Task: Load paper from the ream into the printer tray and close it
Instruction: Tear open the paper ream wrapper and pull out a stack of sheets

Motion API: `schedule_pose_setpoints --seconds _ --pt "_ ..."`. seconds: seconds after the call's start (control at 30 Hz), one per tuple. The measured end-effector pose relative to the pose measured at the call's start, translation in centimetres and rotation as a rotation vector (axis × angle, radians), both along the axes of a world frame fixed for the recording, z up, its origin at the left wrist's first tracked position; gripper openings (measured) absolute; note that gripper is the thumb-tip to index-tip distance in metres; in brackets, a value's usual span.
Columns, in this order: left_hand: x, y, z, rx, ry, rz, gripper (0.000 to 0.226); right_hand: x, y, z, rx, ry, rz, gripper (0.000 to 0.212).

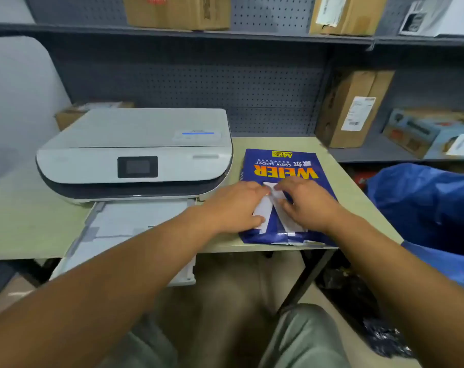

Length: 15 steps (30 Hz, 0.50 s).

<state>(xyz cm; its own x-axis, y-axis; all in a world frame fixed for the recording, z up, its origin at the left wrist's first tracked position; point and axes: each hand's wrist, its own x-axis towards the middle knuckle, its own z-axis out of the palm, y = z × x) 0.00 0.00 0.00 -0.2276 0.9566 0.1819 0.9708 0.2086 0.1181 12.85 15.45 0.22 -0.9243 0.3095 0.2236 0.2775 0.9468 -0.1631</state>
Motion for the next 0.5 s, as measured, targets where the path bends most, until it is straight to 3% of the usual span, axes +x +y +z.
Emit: schedule_pose_setpoints --seconds 0.1,0.23,0.5 --pt "0.1 1.1 -1.4 -0.083 -0.03 0.019 0.077 0.1 -0.3 -1.4 0.059 -0.049 0.008 0.025" --pt "-0.4 1.8 -2.4 -0.148 -0.04 0.013 0.056 0.4 -0.2 -2.4 0.105 -0.074 -0.019 0.023" --pt "-0.4 2.2 -2.4 -0.235 -0.101 0.023 0.042 0.2 0.1 -2.9 -0.076 -0.098 -0.186 0.031"
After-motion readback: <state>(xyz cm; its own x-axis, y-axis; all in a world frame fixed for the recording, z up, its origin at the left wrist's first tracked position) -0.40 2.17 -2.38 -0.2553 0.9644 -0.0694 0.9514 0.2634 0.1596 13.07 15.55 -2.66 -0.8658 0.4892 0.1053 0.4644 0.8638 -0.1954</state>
